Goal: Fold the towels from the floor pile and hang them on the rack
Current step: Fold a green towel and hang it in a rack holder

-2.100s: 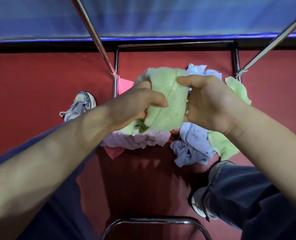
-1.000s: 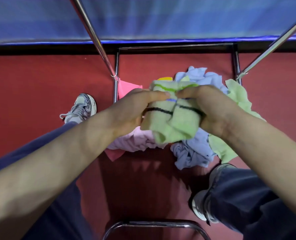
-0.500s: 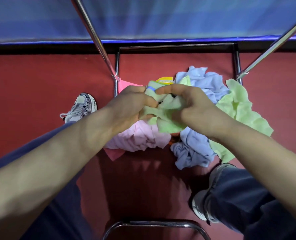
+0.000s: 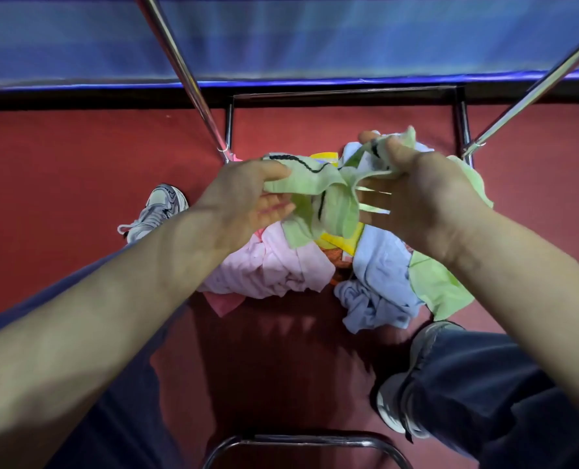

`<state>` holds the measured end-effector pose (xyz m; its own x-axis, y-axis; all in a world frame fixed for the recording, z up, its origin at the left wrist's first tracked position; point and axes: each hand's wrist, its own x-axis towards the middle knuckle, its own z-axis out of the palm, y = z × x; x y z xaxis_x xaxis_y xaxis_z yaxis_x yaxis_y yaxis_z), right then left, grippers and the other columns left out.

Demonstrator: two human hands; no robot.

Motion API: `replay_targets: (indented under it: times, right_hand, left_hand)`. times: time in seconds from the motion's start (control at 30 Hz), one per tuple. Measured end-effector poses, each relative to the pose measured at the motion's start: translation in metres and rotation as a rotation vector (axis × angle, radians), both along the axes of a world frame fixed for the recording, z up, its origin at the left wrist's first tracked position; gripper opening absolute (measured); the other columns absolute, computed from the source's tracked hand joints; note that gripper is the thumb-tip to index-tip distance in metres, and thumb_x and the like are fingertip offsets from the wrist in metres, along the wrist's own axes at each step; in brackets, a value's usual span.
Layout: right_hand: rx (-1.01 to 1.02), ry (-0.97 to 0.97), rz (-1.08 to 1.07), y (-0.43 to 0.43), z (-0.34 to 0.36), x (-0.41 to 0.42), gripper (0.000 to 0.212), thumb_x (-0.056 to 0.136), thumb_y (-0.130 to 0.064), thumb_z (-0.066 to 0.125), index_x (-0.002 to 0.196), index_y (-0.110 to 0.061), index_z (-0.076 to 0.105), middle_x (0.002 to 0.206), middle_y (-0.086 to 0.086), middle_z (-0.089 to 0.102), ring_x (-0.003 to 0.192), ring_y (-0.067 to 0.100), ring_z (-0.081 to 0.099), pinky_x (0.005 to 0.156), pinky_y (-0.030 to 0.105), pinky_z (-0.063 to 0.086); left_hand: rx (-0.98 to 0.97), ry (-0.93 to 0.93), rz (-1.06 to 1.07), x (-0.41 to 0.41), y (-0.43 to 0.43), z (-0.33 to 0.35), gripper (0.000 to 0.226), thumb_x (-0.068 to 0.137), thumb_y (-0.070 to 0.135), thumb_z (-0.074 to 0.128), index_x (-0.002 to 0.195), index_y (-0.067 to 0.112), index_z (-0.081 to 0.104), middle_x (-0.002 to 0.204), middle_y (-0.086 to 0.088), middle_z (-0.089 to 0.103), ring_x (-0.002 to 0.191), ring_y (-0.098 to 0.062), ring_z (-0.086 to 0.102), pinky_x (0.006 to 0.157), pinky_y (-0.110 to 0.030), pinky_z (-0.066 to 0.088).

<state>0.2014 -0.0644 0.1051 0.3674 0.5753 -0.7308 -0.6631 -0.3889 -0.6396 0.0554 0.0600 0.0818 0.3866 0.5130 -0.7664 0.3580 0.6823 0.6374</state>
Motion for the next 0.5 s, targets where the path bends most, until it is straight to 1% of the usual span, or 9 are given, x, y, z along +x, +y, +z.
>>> replay_targets:
  times: [0.03,0.1,0.2,0.27,0.3,0.33,0.4,0.43,0.5]
  right_hand:
    - [0.009,-0.05,0.031,0.0,0.001,0.0,0.029,0.107,-0.023,0.038,0.12,-0.025,0.063,0.077,0.0,0.062,0.072,0.02,0.061,0.074,0.034,0.053]
    - [0.056,-0.132,0.062,-0.002,0.002,0.001,0.034,0.102,-0.003,0.041,0.126,-0.017,0.06,0.067,-0.004,0.067,0.072,0.022,0.071,0.069,0.033,0.057]
    - [0.046,-0.215,0.052,-0.004,0.002,0.002,0.034,0.094,0.008,0.049,0.122,-0.01,0.058,0.066,0.0,0.069,0.065,0.022,0.072,0.066,0.03,0.057]
    - [0.001,-0.247,0.07,-0.004,0.002,0.002,0.035,0.092,0.006,0.05,0.123,-0.007,0.058,0.064,0.004,0.068,0.061,0.021,0.069,0.061,0.029,0.055]
    - [-0.022,-0.253,0.078,-0.004,0.002,0.001,0.035,0.092,0.003,0.05,0.124,-0.006,0.058,0.063,0.006,0.068,0.06,0.021,0.067,0.059,0.028,0.053]
    - [-0.043,-0.267,0.083,-0.003,0.002,0.002,0.034,0.092,-0.001,0.048,0.124,-0.003,0.06,0.063,0.009,0.068,0.059,0.022,0.065,0.058,0.028,0.052]
    - [-0.076,-0.312,0.093,-0.004,0.002,0.003,0.032,0.098,-0.01,0.044,0.12,0.0,0.063,0.063,0.013,0.066,0.058,0.024,0.062,0.054,0.025,0.051]
    - [-0.086,-0.344,0.103,-0.004,0.003,0.004,0.033,0.101,-0.016,0.042,0.118,0.0,0.065,0.063,0.013,0.065,0.058,0.025,0.062,0.053,0.025,0.051]
    - [-0.092,-0.457,0.161,-0.004,0.004,0.006,0.035,0.104,-0.027,0.04,0.114,-0.007,0.068,0.068,0.009,0.068,0.06,0.023,0.062,0.059,0.029,0.053]
  left_hand:
    - [0.02,0.013,0.03,0.0,0.003,0.0,0.008,0.096,0.012,0.058,0.101,0.013,0.064,0.099,-0.008,0.067,0.079,-0.016,0.065,0.067,-0.026,0.06]
    - [0.043,0.015,0.12,-0.001,0.01,0.0,0.008,0.095,0.014,0.058,0.101,0.015,0.063,0.099,-0.007,0.065,0.081,-0.016,0.063,0.068,-0.025,0.06]
    - [0.004,-0.037,0.248,-0.002,0.018,0.004,0.006,0.093,0.013,0.053,0.095,0.015,0.058,0.083,-0.003,0.064,0.064,-0.014,0.065,0.073,-0.028,0.06]
    - [-0.025,-0.053,0.261,-0.003,0.016,0.007,0.007,0.091,0.013,0.048,0.09,0.013,0.055,0.076,-0.002,0.062,0.06,-0.015,0.064,0.073,-0.029,0.059]
    - [-0.03,-0.048,0.244,-0.003,0.015,0.006,0.008,0.089,0.014,0.047,0.089,0.013,0.055,0.076,-0.003,0.062,0.062,-0.017,0.065,0.072,-0.029,0.059]
    - [-0.031,-0.049,0.225,-0.003,0.013,0.007,0.01,0.084,0.016,0.048,0.09,0.013,0.055,0.081,-0.004,0.063,0.067,-0.019,0.065,0.071,-0.03,0.058]
    - [0.008,-0.056,0.166,-0.003,0.01,0.01,0.024,0.066,0.02,0.051,0.088,0.013,0.056,0.084,-0.006,0.061,0.073,-0.023,0.063,0.07,-0.031,0.056]
    - [0.046,-0.075,0.112,-0.002,0.01,0.012,0.024,0.059,0.02,0.05,0.081,0.014,0.057,0.081,-0.007,0.06,0.072,-0.024,0.06,0.069,-0.03,0.053]
    - [0.111,-0.128,-0.024,-0.002,0.007,0.015,0.014,0.059,0.018,0.05,0.071,0.014,0.056,0.074,-0.006,0.057,0.067,-0.022,0.056,0.064,-0.027,0.049]
